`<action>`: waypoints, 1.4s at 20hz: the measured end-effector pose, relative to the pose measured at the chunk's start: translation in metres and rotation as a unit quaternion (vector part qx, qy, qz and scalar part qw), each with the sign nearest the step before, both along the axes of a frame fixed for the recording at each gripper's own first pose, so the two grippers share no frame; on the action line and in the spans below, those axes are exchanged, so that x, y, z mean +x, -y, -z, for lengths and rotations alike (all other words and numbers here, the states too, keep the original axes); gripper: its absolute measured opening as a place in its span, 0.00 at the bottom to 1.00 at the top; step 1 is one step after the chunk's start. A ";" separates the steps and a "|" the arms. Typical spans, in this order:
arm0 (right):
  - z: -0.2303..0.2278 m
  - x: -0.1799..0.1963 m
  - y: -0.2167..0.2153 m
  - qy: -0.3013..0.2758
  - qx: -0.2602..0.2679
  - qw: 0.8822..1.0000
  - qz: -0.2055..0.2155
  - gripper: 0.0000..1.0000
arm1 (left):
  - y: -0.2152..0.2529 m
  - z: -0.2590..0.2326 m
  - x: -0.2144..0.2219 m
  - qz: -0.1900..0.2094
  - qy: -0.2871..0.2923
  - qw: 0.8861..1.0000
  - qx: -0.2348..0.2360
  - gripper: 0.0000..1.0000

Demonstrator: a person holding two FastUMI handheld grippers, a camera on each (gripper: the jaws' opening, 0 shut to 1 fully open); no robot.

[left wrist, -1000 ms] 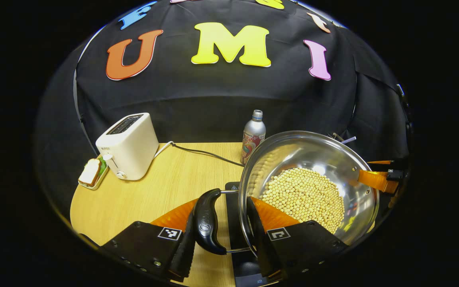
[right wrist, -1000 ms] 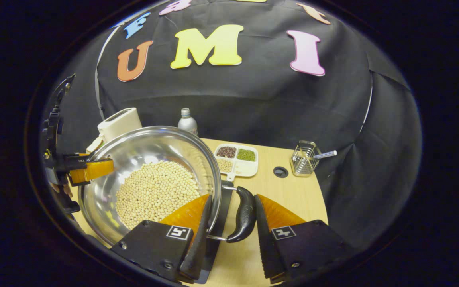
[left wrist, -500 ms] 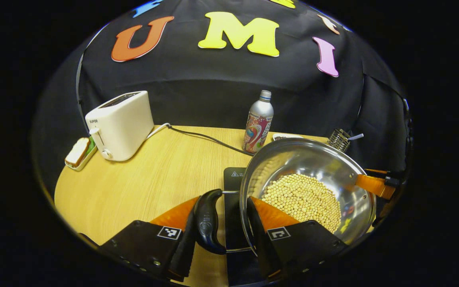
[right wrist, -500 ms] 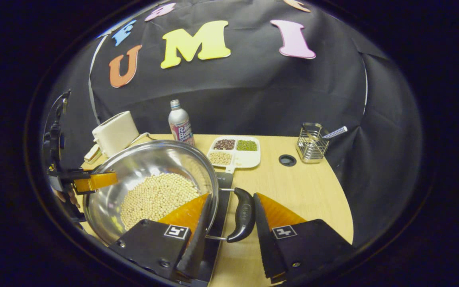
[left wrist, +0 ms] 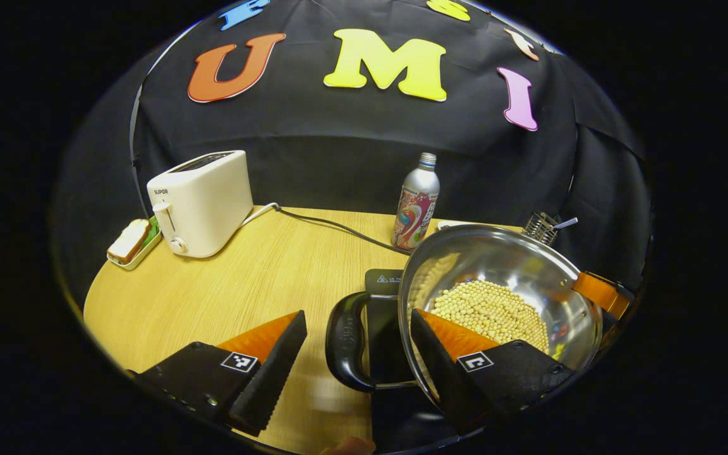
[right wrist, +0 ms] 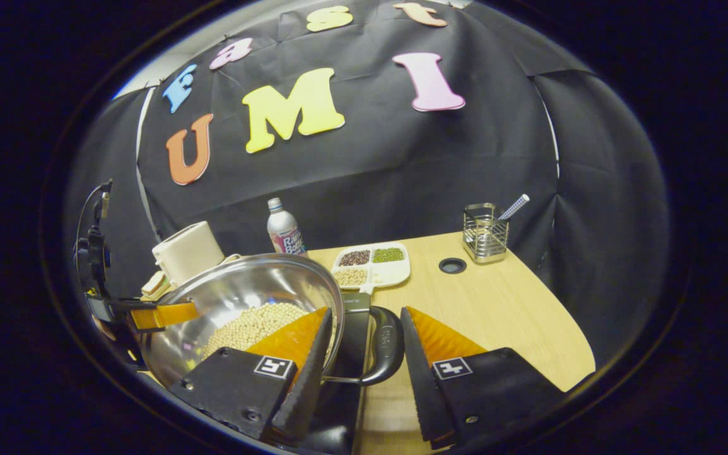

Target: First push the handle of the pot to place it horizontally, then grasp the pot with both hands and set it on the induction cooktop.

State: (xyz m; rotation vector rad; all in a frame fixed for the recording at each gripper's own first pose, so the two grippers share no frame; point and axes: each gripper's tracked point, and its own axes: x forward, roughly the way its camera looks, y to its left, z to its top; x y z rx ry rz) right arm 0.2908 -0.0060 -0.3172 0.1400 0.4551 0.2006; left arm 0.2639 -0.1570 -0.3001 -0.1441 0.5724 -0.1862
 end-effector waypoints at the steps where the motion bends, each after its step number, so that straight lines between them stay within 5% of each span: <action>1: -0.001 -0.001 0.003 0.007 0.000 1.000 0.003 0.70 | -0.004 -0.007 0.003 -0.008 0.019 1.000 0.001 0.97; 6: -0.026 -0.024 0.016 0.047 -0.033 0.998 0.022 0.83 | -0.023 -0.038 -0.008 -0.041 0.064 0.997 0.007 0.96; 15: -0.076 -0.114 -0.008 0.136 -0.075 0.988 -0.011 0.99 | -0.053 -0.113 -0.103 -0.064 0.148 0.987 0.015 0.96; 28: -0.143 -0.237 0.006 0.189 -0.079 0.978 0.033 0.99 | -0.072 -0.170 -0.254 -0.079 0.223 0.971 0.021 0.96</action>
